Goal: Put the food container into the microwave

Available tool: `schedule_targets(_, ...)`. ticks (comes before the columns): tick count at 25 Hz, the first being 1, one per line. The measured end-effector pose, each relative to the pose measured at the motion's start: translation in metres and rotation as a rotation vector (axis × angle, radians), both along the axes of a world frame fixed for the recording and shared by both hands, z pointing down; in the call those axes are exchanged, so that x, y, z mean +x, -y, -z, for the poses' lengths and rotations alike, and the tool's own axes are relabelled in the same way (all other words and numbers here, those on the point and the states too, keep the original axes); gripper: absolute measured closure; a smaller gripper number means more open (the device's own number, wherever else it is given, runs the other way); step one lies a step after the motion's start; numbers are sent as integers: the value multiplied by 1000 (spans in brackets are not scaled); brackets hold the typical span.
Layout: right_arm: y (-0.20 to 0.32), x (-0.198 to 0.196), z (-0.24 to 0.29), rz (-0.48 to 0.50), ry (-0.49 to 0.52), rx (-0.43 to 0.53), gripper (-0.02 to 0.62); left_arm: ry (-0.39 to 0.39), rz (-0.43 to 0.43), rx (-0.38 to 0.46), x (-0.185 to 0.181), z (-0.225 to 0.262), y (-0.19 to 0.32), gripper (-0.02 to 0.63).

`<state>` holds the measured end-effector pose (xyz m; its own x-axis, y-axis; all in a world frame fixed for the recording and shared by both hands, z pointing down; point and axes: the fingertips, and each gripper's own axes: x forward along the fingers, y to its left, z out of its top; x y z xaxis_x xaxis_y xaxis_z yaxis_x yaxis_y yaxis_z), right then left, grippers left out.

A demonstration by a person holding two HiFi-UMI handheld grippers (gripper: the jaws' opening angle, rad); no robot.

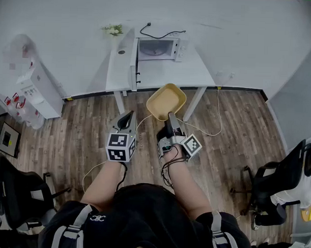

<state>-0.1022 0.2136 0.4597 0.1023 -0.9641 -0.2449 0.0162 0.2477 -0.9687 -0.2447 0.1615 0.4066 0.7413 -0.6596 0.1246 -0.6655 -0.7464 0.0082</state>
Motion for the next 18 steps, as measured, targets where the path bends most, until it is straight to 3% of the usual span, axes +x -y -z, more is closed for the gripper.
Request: schedule_targets(18, 24, -4, 3, -49, -10, 5, 371, 13, -50, -12, 3, -13, 35, 595)
